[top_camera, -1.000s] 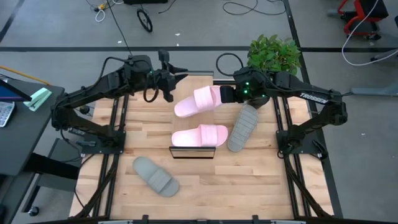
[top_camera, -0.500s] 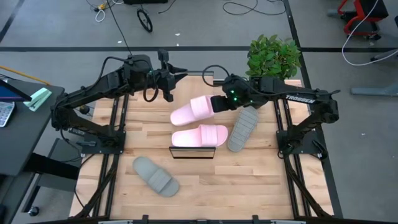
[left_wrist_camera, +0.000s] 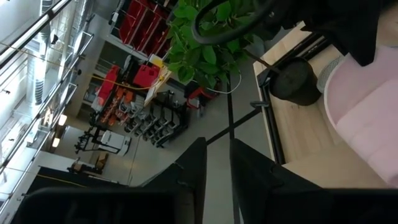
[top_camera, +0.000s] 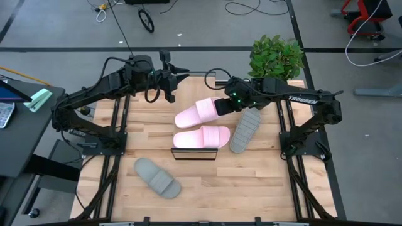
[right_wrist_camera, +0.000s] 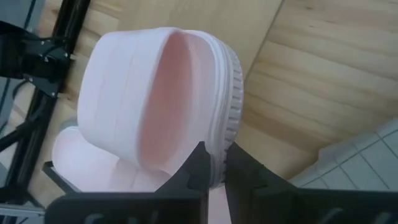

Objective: Pick and place slides into the shelf
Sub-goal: Put the pink slides on top of the shelf

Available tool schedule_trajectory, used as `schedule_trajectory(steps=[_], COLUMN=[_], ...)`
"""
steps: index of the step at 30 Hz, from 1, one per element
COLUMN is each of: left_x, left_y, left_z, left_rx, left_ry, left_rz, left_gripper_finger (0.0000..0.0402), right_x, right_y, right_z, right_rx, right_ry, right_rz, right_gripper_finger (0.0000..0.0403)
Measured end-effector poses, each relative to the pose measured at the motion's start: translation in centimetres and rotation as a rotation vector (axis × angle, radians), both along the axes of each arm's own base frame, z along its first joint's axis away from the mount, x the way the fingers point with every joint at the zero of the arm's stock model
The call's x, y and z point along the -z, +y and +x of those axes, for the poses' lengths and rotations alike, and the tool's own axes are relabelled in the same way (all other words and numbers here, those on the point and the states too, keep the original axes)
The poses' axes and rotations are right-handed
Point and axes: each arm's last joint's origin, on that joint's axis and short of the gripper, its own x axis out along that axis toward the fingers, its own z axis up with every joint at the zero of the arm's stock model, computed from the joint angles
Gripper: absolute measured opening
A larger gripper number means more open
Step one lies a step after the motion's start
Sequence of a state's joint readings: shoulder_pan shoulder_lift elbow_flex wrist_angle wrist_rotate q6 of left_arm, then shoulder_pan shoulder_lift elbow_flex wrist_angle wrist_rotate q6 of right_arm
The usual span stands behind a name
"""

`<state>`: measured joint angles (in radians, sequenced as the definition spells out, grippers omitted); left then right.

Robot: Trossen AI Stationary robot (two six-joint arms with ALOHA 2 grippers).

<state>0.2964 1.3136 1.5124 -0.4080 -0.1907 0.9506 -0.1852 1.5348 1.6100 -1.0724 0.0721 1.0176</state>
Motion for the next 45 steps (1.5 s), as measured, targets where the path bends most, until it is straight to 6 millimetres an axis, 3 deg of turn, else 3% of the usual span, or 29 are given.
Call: schedule_trajectory(steps=[10,35,45], left_x=[0.0,0.0,0.0], left_y=[0.0,0.0,0.0], left_z=[0.0,0.0,0.0], left_rx=[-0.001,0.000,0.000], left_ry=[-0.001,-0.001,-0.003], left_rz=[-0.003,-0.001,0.002], left_gripper_finger=[0.0069,0.0071,0.0058], right_x=[2.4,2.6,2.6], right_y=[-0.1,0.2,0.2], right_z=[1.6,0.8,0.8], right_rx=[-0.050,-0.080,-0.090], right_ry=[0.115,0.186,0.189], right_rz=[0.018,0.052,0.067], right_gripper_finger=[0.0027,0.0034,0.0095])
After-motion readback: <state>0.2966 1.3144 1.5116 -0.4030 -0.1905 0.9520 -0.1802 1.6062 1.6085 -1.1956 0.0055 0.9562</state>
